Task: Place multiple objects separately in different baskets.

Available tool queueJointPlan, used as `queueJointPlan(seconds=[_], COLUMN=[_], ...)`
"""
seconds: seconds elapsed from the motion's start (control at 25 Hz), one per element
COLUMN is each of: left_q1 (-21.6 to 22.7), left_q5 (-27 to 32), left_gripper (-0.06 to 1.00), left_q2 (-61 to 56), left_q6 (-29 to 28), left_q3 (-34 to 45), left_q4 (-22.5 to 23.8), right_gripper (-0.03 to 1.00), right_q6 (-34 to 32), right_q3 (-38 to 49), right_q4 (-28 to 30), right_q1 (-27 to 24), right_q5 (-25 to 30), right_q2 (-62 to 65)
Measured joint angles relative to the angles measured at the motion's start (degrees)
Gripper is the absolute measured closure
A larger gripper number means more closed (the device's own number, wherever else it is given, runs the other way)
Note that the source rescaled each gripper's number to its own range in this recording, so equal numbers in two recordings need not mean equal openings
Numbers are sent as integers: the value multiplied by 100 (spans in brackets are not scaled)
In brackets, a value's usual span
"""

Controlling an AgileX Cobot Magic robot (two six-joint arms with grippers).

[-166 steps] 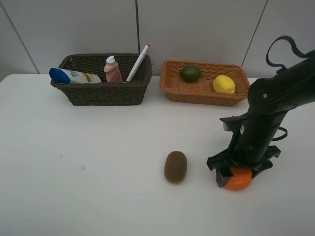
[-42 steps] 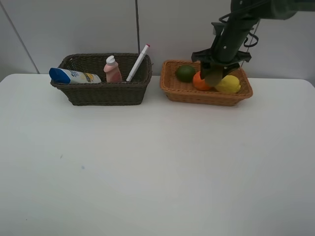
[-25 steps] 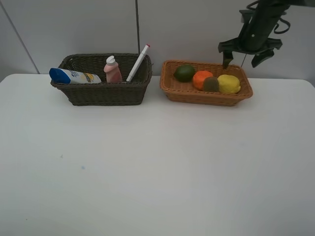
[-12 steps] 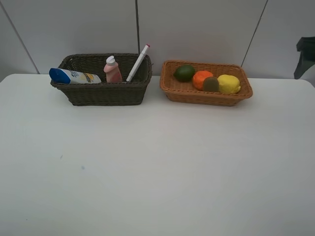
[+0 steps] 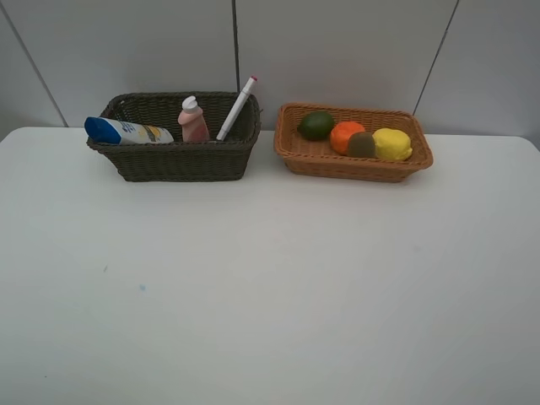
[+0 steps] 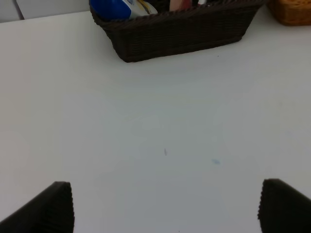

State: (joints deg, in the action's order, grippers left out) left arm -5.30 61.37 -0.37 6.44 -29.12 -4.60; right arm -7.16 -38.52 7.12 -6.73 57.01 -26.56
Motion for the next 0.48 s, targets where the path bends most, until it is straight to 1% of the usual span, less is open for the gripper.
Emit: queueJointPlan(seconds=[0.12,0.28,0.48], left_q1=[0,0,0], left_q5=[0,0,0], left_gripper=[-6,-6,-6], left_q2=[0,0,0], left_q6=[0,0,0], left_q3=[0,0,0], left_q4=[0,0,0], right_gripper=[-3,-3,-3], right_q6=[43,268,358], right_q3=[415,540,643], right_q4=[-72,-87,-111], right_q1=[0,0,0], right_q5=[78,318,786], right_q2=[1252,2444,2669])
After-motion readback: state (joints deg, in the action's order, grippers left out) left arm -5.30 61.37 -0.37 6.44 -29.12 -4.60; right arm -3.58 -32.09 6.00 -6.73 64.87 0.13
